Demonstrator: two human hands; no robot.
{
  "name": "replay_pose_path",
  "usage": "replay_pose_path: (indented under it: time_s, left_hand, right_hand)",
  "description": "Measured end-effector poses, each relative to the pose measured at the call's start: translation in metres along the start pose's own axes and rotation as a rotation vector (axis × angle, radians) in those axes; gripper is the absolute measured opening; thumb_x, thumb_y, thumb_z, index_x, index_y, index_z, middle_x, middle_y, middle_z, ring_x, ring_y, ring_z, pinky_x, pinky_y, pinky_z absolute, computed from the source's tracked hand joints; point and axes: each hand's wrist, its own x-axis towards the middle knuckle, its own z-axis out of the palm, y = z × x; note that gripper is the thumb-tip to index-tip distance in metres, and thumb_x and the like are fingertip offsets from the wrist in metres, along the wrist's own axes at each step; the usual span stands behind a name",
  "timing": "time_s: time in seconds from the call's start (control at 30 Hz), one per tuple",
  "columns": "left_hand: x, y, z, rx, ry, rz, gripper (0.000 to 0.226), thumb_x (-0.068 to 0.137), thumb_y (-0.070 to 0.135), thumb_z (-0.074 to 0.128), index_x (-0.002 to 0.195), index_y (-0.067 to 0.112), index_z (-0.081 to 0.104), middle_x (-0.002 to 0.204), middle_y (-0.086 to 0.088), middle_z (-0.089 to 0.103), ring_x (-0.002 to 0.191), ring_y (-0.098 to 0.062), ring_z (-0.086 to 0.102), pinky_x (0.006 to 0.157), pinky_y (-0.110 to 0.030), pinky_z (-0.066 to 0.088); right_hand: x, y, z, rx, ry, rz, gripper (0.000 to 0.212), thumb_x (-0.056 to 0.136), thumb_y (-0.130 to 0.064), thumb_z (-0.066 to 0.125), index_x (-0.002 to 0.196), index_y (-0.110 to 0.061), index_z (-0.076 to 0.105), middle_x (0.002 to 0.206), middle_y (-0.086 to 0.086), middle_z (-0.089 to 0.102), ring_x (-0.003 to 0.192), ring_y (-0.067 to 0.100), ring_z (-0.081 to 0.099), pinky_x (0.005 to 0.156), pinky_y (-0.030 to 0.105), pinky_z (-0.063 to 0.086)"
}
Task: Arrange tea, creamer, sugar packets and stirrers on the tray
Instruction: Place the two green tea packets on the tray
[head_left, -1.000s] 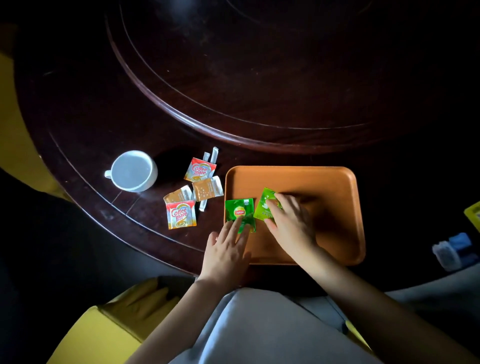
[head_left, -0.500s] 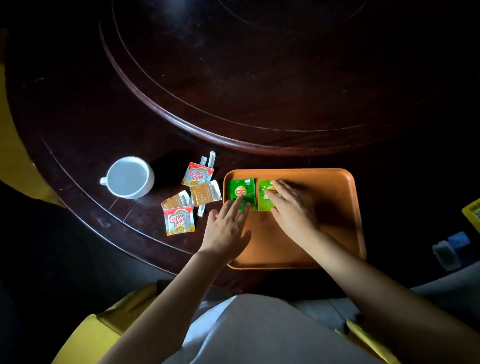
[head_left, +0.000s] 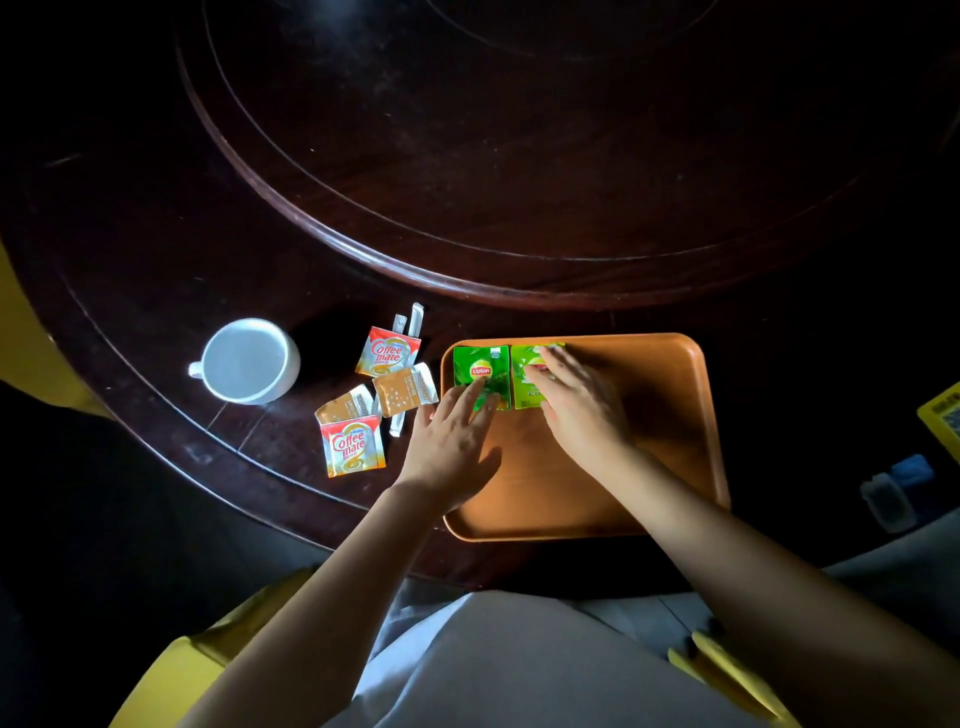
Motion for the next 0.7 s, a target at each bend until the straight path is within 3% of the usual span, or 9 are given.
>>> replay_pose_path:
  time_s: [0.27,0.33,0.4,0.57,0.7]
  left_hand:
    - [-0.001,0.000,-0.004,-0.019,0.021,0.008,0.065,0.089,0.046,0.044,0.143,0.022,0.016,0.156,-0.009,0.015,0.141,-0.030,0.018,0.107,-0.050,0.029]
    - [-0.007,0.002,-0.009,-0.103,0.090,0.014,0.066,0.088,0.042,0.048,0.143,0.021,0.020,0.153,-0.012,0.025,0.139,-0.031,0.026,0.105,-0.049,0.033]
    - [-0.017,0.000,-0.014,-0.242,0.223,0.000,0.058,0.085,0.036,0.053,0.137,0.017,0.035,0.142,-0.014,0.044,0.128,-0.032,0.043,0.098,-0.046,0.041]
    - [-0.058,-0.035,-0.011,-0.423,0.478,-0.201,0.030,0.083,0.022,0.054,0.111,0.013,0.058,0.107,-0.010,0.066,0.093,-0.030,0.062,0.077,-0.039,0.051]
    - [-0.077,-0.076,-0.007,-0.295,0.411,-0.362,0.039,0.078,0.013,0.063,0.116,0.009,0.058,0.117,-0.014,0.064,0.105,-0.035,0.058,0.084,-0.046,0.048]
  right_hand:
    - [-0.002,-0.002,-0.003,-0.023,-0.010,0.007,0.049,0.092,-0.017,0.052,0.139,-0.021,0.036,0.154,0.006,0.026,0.143,0.025,0.017,0.115,0.044,0.019]
    - [-0.004,-0.004,-0.006,-0.026,0.002,0.005,0.049,0.091,-0.019,0.053,0.138,-0.020,0.038,0.153,0.007,0.030,0.142,0.026,0.021,0.115,0.044,0.020]
    - [-0.007,-0.008,-0.009,-0.013,0.051,-0.015,0.045,0.089,-0.017,0.057,0.133,-0.015,0.046,0.146,0.011,0.041,0.137,0.030,0.032,0.112,0.045,0.027]
    - [-0.006,-0.038,-0.011,0.068,0.191,-0.136,0.031,0.077,-0.007,0.069,0.108,-0.005,0.065,0.113,0.017,0.067,0.105,0.035,0.061,0.090,0.045,0.050]
    - [0.017,-0.079,-0.010,0.119,0.140,-0.241,0.033,0.079,-0.005,0.066,0.111,-0.004,0.063,0.116,0.017,0.065,0.107,0.035,0.059,0.091,0.045,0.049]
